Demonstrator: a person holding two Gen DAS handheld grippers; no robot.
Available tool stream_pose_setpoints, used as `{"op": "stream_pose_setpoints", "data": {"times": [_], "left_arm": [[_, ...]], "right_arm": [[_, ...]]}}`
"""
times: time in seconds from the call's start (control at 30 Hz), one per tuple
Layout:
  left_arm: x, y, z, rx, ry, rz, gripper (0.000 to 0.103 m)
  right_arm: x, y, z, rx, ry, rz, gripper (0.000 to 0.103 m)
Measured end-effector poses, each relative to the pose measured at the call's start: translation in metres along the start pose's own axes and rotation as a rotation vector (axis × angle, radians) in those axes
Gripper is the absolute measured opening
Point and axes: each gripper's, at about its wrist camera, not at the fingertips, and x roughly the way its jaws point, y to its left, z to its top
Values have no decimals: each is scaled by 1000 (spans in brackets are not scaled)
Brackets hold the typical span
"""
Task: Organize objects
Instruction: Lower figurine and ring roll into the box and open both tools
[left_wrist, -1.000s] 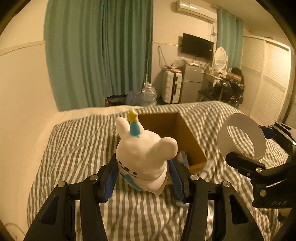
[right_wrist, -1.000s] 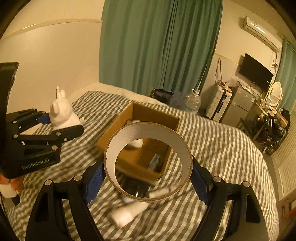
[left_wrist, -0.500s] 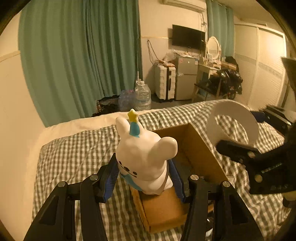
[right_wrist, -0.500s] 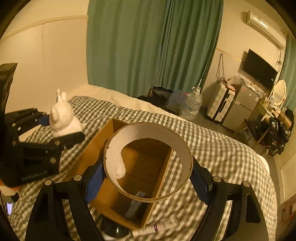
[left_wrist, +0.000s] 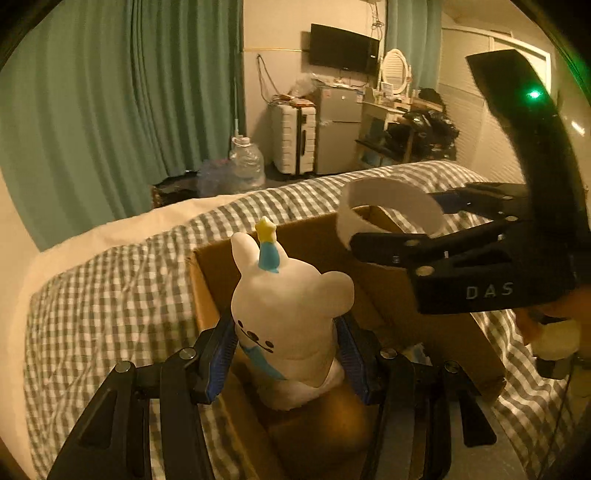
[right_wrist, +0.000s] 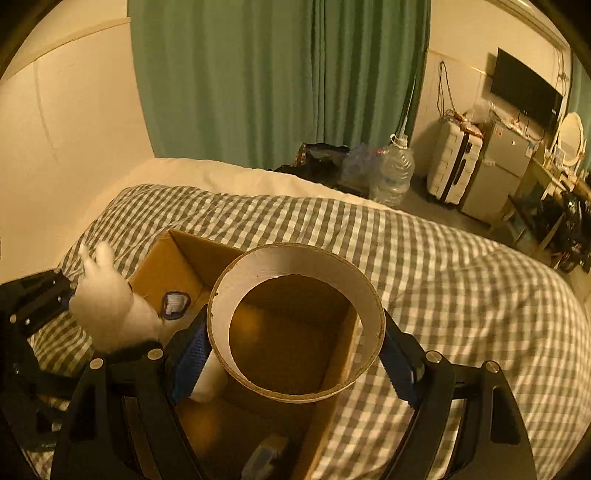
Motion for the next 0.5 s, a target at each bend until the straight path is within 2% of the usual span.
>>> {"op": "stream_pose_setpoints", "data": {"times": [0.2, 0.23, 0.27, 0.3, 0.33, 0.37, 0.5], "left_arm": [[4, -4, -7, 20, 16, 7, 55], [3, -7, -8, 24, 19, 9, 59], [0, -10, -9, 28, 20, 17, 69], [-3, -13, -10, 30, 17, 24, 76], [-8, -16, -11, 35, 9, 37, 87], [-15, -18, -14, 40, -2, 44, 90], [-41, -31, -17, 53, -20, 82, 91]], "right_arm": [[3, -6, -10, 45, -7, 15, 84], [-1, -8, -11, 55, -14, 21, 85], [-6, -9, -12, 65, -26, 22, 90], [-13, -9, -13, 69, -37, 15, 92], [-17, -8, -14, 69, -43, 8, 92], [-23, -8, -15, 67, -48, 3, 92], [-53, -6, -20, 47, -57, -29, 92]]}}
